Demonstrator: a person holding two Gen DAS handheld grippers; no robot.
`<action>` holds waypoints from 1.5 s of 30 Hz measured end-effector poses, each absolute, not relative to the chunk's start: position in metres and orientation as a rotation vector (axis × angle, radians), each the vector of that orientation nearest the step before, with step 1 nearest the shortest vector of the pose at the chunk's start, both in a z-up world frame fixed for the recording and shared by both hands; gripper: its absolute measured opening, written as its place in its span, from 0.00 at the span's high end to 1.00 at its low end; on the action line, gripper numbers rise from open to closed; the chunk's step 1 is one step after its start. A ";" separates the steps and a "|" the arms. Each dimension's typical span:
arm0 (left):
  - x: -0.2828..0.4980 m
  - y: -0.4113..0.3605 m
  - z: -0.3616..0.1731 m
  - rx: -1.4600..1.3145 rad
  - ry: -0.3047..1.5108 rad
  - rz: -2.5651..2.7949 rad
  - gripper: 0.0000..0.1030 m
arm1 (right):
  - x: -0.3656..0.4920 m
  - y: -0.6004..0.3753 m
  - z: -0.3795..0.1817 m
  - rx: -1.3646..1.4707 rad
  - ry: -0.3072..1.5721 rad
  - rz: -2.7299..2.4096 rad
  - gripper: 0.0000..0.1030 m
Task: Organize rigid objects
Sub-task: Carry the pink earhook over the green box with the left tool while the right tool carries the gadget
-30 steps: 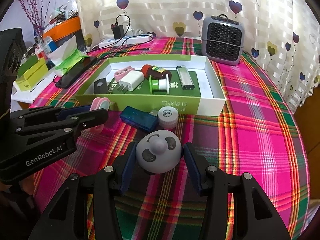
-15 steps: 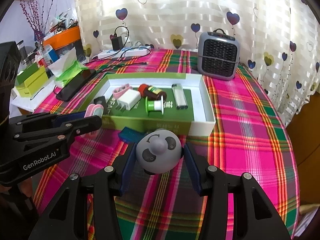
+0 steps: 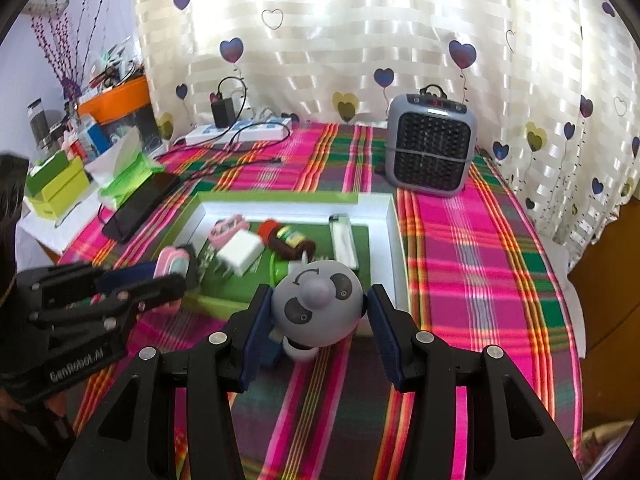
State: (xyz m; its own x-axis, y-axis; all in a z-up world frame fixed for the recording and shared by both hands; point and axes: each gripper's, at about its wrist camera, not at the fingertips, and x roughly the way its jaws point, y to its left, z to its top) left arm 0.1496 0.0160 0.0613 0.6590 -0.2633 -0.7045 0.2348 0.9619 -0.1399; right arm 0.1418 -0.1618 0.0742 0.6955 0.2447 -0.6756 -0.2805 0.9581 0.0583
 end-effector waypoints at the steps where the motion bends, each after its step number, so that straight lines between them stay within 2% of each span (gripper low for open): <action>1: 0.152 0.016 0.061 -0.037 0.804 -0.282 0.79 | 0.145 -0.162 0.075 -0.051 0.745 0.293 0.52; 25: 0.189 0.002 0.037 -0.028 0.858 -0.306 0.79 | 0.241 -0.161 0.055 -0.012 0.818 0.329 0.52; 45: 0.206 -0.009 0.016 -0.016 0.916 -0.324 0.79 | 0.270 -0.155 0.028 -0.018 0.882 0.325 0.52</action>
